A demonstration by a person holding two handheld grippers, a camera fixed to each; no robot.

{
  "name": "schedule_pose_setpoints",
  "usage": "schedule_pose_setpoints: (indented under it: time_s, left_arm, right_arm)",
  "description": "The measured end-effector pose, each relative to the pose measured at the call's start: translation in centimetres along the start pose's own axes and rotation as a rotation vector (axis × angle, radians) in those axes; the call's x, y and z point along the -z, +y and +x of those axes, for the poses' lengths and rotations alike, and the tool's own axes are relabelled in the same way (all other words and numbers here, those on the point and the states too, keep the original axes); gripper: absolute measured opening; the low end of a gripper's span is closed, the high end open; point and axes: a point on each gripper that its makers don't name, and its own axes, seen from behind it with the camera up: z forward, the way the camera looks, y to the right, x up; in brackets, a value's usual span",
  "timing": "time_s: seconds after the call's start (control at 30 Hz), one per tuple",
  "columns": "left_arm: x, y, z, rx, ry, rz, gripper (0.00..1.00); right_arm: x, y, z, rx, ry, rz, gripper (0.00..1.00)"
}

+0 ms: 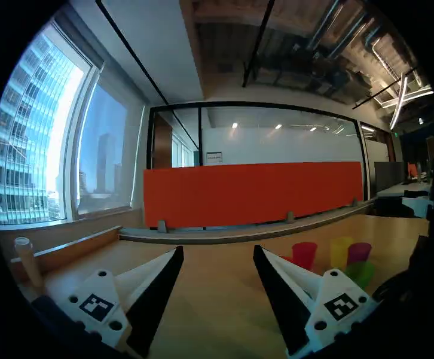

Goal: Pour water

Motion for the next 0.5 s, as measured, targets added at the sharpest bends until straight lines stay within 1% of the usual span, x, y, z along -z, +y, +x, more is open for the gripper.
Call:
schedule_pose_setpoints:
  time_s: [0.17, 0.37, 0.5]
  left_arm:
    - [0.0, 0.1, 0.0, -0.024, 0.020, 0.018, 0.86]
    - [-0.1, 0.1, 0.3, -0.018, 0.050, 0.034, 0.86]
    - [-0.2, -0.1, -0.1, -0.019, 0.045, 0.044, 0.86]
  right_arm:
    - [0.5, 0.6, -1.1, -0.009, -0.025, -0.012, 0.99]
    - [0.8, 1.2, -1.5, -0.011, -0.040, -0.019, 0.99]
    - [0.6, 1.5, -1.5, -0.029, -0.052, -0.017, 0.99]
